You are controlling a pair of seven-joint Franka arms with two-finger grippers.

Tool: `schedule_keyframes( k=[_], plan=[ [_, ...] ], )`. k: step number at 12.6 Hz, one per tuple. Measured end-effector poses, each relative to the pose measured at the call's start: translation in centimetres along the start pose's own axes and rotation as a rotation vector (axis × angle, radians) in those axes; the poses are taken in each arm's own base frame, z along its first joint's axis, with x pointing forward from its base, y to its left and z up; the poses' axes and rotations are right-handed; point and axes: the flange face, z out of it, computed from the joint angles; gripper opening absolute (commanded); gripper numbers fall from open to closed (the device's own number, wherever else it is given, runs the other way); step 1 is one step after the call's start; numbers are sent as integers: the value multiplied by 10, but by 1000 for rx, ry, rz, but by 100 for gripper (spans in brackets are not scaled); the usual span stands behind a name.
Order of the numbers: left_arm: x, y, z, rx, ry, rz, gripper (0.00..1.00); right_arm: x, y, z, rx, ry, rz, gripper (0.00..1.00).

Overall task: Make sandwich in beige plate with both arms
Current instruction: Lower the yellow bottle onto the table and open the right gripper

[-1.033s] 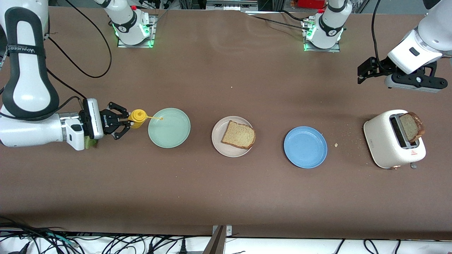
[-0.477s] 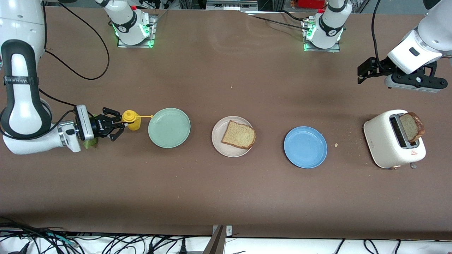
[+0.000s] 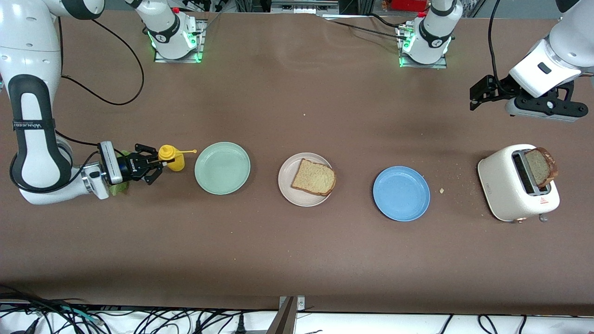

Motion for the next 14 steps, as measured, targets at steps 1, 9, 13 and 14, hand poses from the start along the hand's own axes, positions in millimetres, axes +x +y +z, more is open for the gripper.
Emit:
schedule_keyframes(
  k=[1,9,13,14],
  plan=[
    [0,0,0,0,0,0,100,-9,-2,2,4,12,3,13],
    [0,0,0,0,0,0,100,-58,-14,11,7,59,3,15],
    [0,0,0,0,0,0,100,-75,-19,15,6,75,7,15],
    [0,0,0,0,0,0,100,-79,-20,16,5,79,3,15]
  ],
)
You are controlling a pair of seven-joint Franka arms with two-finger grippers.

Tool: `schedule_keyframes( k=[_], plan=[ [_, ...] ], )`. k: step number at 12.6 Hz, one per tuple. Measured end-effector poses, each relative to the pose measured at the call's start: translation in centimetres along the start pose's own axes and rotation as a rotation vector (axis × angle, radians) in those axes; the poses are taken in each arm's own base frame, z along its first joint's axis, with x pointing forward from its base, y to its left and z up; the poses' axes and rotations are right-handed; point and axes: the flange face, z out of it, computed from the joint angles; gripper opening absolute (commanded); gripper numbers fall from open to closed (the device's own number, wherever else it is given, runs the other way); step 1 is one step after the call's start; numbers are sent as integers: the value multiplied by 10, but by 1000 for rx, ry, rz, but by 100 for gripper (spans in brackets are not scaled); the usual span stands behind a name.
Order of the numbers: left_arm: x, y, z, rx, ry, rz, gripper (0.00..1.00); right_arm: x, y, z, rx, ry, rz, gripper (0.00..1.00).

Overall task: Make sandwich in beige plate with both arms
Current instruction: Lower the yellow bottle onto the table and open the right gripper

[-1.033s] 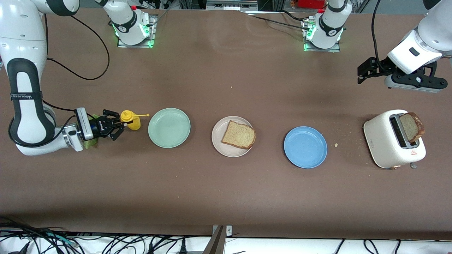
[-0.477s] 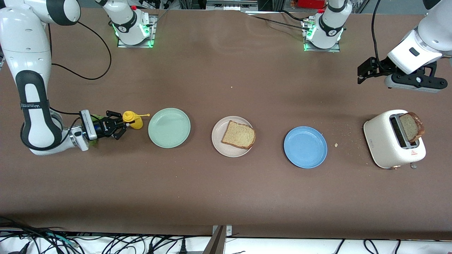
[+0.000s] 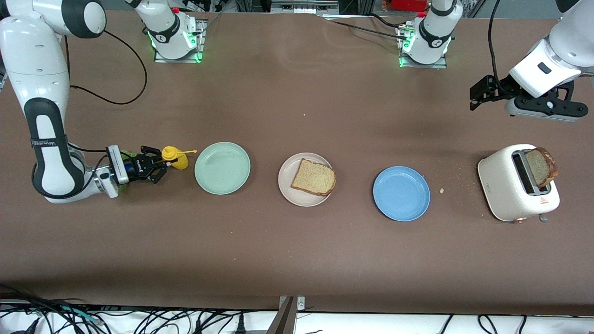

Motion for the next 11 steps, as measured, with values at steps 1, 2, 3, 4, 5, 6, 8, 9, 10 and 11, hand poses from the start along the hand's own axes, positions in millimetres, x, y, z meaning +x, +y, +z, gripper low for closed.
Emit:
schedule_keyframes(
  k=[1,2,3,4,5,6,8,9,10,11],
  plan=[
    [0,0,0,0,0,0,100,-3,-1,0,0,3,-3,15],
    [0,0,0,0,0,0,100,-6,-2,1,-1,5,-5,15],
    [0,0,0,0,0,0,100,-8,-2,1,0,7,-7,16],
    [0,0,0,0,0,0,100,-9,-2,2,0,8,-8,16],
    [0,0,0,0,0,0,100,-10,-3,2,0,9,-8,17],
    [0,0,0,0,0,0,100,-11,-3,2,0,10,-8,20],
    [0,0,0,0,0,0,100,-10,-3,2,0,10,-9,40],
    [0,0,0,0,0,0,100,-10,-3,2,0,11,-9,49],
    [0,0,0,0,0,0,100,-10,-3,2,2,14,-9,60],
    [0,0,0,0,0,0,100,-10,-4,1,3,17,-8,68]
  ],
)
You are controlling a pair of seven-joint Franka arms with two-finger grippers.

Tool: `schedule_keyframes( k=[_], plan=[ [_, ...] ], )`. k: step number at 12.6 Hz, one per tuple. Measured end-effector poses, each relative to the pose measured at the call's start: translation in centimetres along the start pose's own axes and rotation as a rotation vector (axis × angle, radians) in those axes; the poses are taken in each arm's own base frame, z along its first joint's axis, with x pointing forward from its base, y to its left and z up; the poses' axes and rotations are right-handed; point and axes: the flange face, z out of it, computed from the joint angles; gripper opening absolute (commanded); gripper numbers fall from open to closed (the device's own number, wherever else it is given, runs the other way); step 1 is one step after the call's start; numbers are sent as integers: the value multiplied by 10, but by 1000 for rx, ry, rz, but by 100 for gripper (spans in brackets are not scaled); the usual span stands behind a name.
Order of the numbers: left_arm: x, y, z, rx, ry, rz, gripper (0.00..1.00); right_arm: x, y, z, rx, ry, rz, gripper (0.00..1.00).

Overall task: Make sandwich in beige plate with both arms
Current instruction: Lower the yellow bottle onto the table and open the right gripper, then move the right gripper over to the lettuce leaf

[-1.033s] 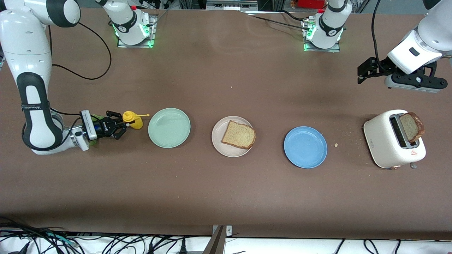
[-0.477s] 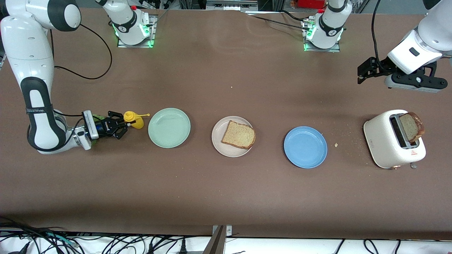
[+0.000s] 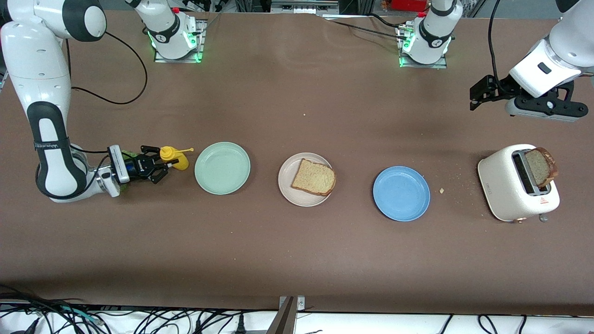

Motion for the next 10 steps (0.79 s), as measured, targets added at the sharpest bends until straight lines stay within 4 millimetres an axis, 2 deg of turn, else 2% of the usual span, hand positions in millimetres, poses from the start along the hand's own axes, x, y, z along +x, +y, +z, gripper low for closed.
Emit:
schedule_keyframes(
  k=[1,3,4,7,10],
  plan=[
    [0,0,0,0,0,0,100,0,-1,-1,0,3,0,68],
    [0,0,0,0,0,0,100,1,-2,-2,4,13,3,80],
    [0,0,0,0,0,0,100,2,-2,-3,5,15,3,99],
    [0,0,0,0,0,0,100,13,1,-24,-7,-24,3,100],
    [0,0,0,0,0,0,100,28,-10,-52,15,-95,72,100]
  ],
)
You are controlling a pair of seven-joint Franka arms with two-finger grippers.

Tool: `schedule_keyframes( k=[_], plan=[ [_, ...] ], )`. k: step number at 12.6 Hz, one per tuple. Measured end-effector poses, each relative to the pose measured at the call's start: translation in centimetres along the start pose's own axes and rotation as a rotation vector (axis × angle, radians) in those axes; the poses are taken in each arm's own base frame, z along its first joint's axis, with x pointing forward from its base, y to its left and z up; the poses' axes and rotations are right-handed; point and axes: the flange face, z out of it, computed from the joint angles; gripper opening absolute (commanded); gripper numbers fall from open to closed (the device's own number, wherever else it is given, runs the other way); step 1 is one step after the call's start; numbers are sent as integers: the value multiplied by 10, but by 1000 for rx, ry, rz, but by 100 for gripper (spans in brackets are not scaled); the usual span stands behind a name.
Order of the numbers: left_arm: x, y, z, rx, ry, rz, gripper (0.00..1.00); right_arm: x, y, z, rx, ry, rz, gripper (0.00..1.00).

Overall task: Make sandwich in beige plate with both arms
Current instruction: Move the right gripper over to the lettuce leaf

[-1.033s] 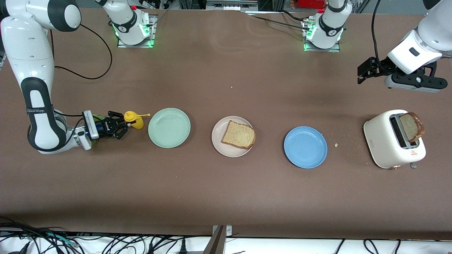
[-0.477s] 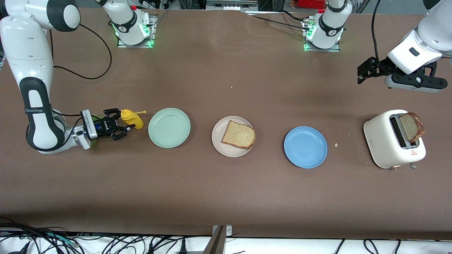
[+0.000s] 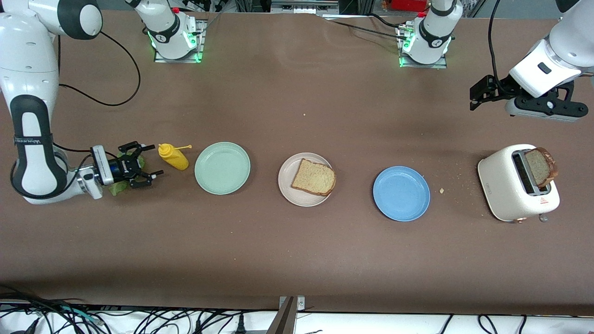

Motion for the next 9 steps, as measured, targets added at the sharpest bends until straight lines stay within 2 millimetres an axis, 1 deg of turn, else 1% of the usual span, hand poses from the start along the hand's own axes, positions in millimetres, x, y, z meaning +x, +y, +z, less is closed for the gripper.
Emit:
schedule_keyframes(
  k=[2,5,8,9],
  plan=[
    [0,0,0,0,0,0,100,11,-7,-20,7,-53,54,100],
    [0,0,0,0,0,0,100,16,-23,-47,7,-137,181,100],
    [0,0,0,0,0,0,100,30,-38,-75,-16,-229,321,100],
    [0,0,0,0,0,0,100,30,-43,-84,-41,-252,359,100]
  ],
)
